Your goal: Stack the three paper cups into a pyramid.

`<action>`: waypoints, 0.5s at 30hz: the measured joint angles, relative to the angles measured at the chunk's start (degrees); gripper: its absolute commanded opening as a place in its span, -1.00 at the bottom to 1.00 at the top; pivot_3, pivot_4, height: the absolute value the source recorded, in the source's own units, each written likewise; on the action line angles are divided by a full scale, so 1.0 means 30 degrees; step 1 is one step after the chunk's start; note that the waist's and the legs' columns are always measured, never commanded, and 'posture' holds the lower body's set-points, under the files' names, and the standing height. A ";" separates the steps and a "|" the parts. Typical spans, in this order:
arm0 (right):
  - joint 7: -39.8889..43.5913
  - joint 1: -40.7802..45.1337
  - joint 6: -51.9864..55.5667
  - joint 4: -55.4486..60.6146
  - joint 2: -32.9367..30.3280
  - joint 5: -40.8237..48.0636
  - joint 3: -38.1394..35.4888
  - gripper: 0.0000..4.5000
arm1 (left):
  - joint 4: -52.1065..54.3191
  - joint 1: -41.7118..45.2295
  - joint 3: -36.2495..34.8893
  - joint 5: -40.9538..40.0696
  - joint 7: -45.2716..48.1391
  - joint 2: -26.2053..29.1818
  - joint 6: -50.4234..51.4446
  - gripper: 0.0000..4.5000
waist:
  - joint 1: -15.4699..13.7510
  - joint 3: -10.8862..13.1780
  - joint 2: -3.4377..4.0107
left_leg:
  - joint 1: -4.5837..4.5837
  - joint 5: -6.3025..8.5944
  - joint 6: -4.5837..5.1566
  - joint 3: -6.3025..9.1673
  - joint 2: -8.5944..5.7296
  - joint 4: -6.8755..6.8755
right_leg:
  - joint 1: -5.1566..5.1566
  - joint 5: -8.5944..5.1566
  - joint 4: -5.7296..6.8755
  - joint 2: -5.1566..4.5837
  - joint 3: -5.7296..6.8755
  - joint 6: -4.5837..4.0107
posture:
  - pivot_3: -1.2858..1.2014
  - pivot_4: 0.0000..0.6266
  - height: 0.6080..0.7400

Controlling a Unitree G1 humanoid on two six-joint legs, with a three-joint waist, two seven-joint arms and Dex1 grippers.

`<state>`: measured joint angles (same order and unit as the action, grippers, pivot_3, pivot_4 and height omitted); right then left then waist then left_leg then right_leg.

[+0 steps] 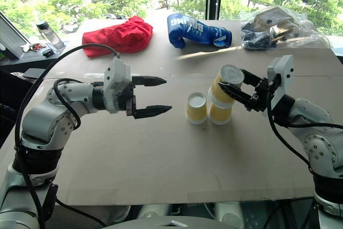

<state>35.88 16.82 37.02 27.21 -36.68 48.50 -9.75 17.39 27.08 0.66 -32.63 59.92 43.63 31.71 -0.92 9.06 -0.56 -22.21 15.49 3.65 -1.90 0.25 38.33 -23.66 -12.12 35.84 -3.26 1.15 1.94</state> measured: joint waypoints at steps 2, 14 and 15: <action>0.0050 0.0223 0.0175 -0.0021 -0.0007 -0.0073 0.0224 -0.08 | 0.0041 -0.0101 -0.0071 0.0000 -0.0104 0.0002 0.0007 1.00 | 0.0012 0.0005 -0.0009 | -0.0007 0.0000 0.0001 0.0000 -0.0003 0.0000 | -0.0003 0.0003 -0.0004 -0.0004 0.0002 0.0005 | 0.03 -0.52 1.00; 0.0443 0.2227 0.0313 -0.1091 0.0192 -0.1522 0.1600 -0.08 | 0.0400 -0.0411 -0.0163 -0.0005 -0.0464 0.0007 0.0028 1.00 | 0.0068 0.0009 -0.0014 | -0.0007 0.0001 0.0001 0.0014 0.0001 -0.0005 | -0.0017 0.0038 0.0008 0.0011 0.0018 0.0062 | 0.03 -0.52 1.00; 0.0493 0.2235 0.0368 -0.1135 0.0306 -0.1645 0.1842 -0.08 | 0.0400 -0.0468 -0.0162 -0.0003 -0.0473 0.0007 0.0028 1.00 | 0.0065 0.0009 -0.0014 | -0.0014 0.0001 0.0001 0.0014 0.0001 -0.0005 | -0.0024 0.0039 0.0008 0.0010 0.0017 0.0062 | 0.03 -0.52 1.00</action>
<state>37.36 23.52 38.13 23.80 -35.76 43.56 -4.23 18.59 25.67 0.18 -32.64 58.50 43.65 31.79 -0.73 9.09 -0.61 -22.25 15.49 3.65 -1.86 0.25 38.31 -23.74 -12.01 35.87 -3.23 1.20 2.13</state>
